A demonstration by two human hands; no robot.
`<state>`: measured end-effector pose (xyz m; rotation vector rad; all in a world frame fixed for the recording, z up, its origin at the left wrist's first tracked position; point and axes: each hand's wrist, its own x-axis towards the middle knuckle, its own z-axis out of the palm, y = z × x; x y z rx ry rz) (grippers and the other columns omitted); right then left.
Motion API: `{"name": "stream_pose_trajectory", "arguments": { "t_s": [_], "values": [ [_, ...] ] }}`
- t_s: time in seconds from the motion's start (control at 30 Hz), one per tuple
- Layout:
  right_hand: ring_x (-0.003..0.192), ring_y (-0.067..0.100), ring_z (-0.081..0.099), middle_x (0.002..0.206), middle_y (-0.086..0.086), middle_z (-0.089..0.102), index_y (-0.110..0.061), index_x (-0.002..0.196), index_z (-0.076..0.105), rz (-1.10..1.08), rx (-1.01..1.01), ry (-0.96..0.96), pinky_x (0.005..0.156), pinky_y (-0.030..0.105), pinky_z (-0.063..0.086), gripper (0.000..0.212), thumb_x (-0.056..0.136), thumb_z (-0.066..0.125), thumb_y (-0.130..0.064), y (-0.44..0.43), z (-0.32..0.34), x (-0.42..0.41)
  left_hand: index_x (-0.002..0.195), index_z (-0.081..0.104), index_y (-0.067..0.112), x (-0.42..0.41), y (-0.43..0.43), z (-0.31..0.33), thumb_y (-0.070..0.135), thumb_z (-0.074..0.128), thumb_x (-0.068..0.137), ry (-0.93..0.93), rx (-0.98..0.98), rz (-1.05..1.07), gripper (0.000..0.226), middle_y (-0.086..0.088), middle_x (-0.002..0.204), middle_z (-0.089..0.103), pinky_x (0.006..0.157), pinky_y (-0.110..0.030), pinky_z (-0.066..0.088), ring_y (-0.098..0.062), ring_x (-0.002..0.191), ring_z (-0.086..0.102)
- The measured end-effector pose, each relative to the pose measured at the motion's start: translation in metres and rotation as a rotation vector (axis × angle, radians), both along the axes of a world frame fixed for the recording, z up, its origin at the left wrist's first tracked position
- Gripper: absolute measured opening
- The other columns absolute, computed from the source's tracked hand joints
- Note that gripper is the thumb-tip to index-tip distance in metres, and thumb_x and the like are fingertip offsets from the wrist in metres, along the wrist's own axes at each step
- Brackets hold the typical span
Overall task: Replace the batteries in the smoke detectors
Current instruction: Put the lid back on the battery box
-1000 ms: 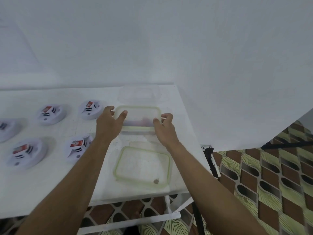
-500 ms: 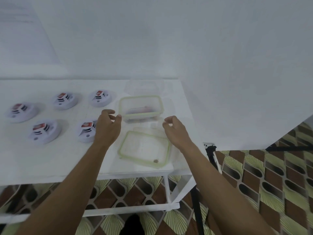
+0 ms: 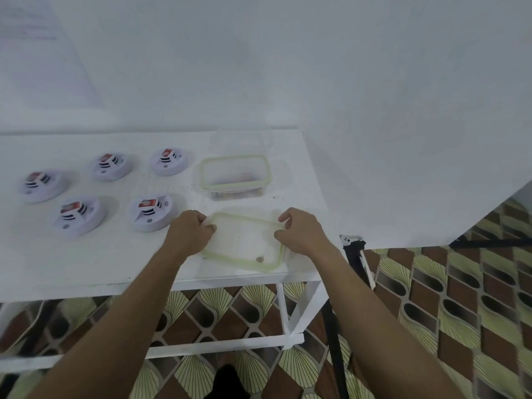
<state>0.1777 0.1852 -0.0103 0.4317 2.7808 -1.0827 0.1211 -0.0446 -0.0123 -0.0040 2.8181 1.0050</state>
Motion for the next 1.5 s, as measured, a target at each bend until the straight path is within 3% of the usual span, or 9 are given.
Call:
{"name": "stream_pose_trajectory", "arguments": {
  "t_s": [0.2,0.33,0.5,0.6,0.8,0.9,1.0,1.27,1.5],
  "values": [
    [0.089,0.014,0.059,0.103,-0.007,0.062,-0.020,0.116,0.062,-0.070,-0.122,0.122,0.070,0.024,0.044,0.038,0.080,0.063,-0.007,0.010,0.024,-0.003,0.082,0.070,0.003,-0.010,-0.011,0.026,0.020,0.071,0.084,-0.051,0.346,0.078,0.017,-0.005,0.072,0.062,0.067,-0.032,0.043,-0.021,0.066,0.053],
    [0.089,0.016,0.062,0.101,-0.012,0.061,-0.020,0.117,0.063,-0.175,-0.266,0.352,0.081,0.031,0.052,0.033,0.086,0.062,-0.009,0.009,0.044,-0.011,0.078,0.069,0.001,-0.019,-0.013,0.050,0.021,0.072,0.085,0.006,0.469,0.071,0.022,-0.001,0.057,0.049,0.054,-0.028,0.036,-0.018,0.056,0.042],
    [0.088,-0.003,0.067,0.108,-0.015,0.070,-0.021,0.122,0.069,-0.359,-0.645,0.604,0.085,0.016,0.050,0.026,0.096,0.065,-0.018,0.004,0.056,-0.033,0.094,0.075,0.026,-0.034,-0.008,0.066,0.046,0.071,0.083,0.386,0.371,0.140,0.023,0.008,0.075,0.067,0.078,-0.033,0.049,-0.014,0.072,0.061],
    [0.098,-0.008,0.067,0.108,-0.015,0.074,-0.014,0.121,0.072,-0.383,-0.793,0.681,0.095,0.017,0.052,0.028,0.094,0.070,-0.016,0.000,0.058,-0.049,0.083,0.074,0.033,-0.037,0.004,0.076,0.043,0.068,0.087,0.609,0.384,0.152,0.013,0.012,0.067,0.060,0.083,-0.039,0.050,-0.023,0.077,0.065],
    [0.090,-0.001,0.063,0.106,-0.016,0.065,-0.026,0.112,0.073,-0.408,-0.570,0.753,0.080,0.006,0.046,0.017,0.097,0.066,-0.024,0.001,0.057,-0.083,0.073,0.070,0.013,-0.072,0.011,0.067,0.045,0.066,0.089,0.560,0.561,0.190,0.036,0.003,0.067,0.055,0.066,-0.032,0.058,-0.015,0.061,0.072],
    [0.075,0.009,0.055,0.099,-0.006,0.054,-0.031,0.106,0.065,-0.421,-0.426,0.793,0.074,0.016,0.046,0.009,0.100,0.060,-0.027,0.002,0.054,-0.102,0.087,0.077,0.015,-0.085,0.019,0.068,0.040,0.068,0.089,0.561,0.635,0.163,0.026,0.002,0.065,0.044,0.071,-0.034,0.061,-0.007,0.056,0.067],
    [0.064,0.016,0.053,0.085,-0.004,0.058,-0.030,0.099,0.054,-0.403,-0.373,0.788,0.070,0.031,0.048,0.002,0.101,0.055,-0.030,0.002,0.053,-0.124,0.091,0.075,0.045,-0.103,0.024,0.068,0.043,0.070,0.088,0.550,0.753,0.167,0.007,-0.003,0.067,0.060,0.081,-0.046,0.059,-0.015,0.068,0.071],
    [0.072,0.012,0.071,0.096,-0.007,0.073,-0.019,0.101,0.062,-0.393,-0.634,0.652,0.067,0.023,0.051,0.021,0.106,0.044,-0.027,0.010,0.058,-0.179,0.111,0.067,0.017,-0.166,0.031,0.069,0.025,0.032,0.107,0.350,1.094,0.069,0.036,-0.004,0.083,0.064,0.101,-0.034,0.049,-0.022,0.100,0.069],
    [0.088,0.009,0.071,0.104,-0.008,0.066,-0.016,0.099,0.059,-0.446,-0.572,0.543,0.063,0.012,0.043,0.017,0.100,0.057,-0.033,0.007,0.054,-0.223,0.088,0.065,0.028,-0.229,0.030,0.055,0.025,0.062,0.094,0.282,0.900,0.116,0.008,0.013,0.092,0.064,0.065,-0.029,0.046,-0.010,0.079,0.057]
  ]
}}
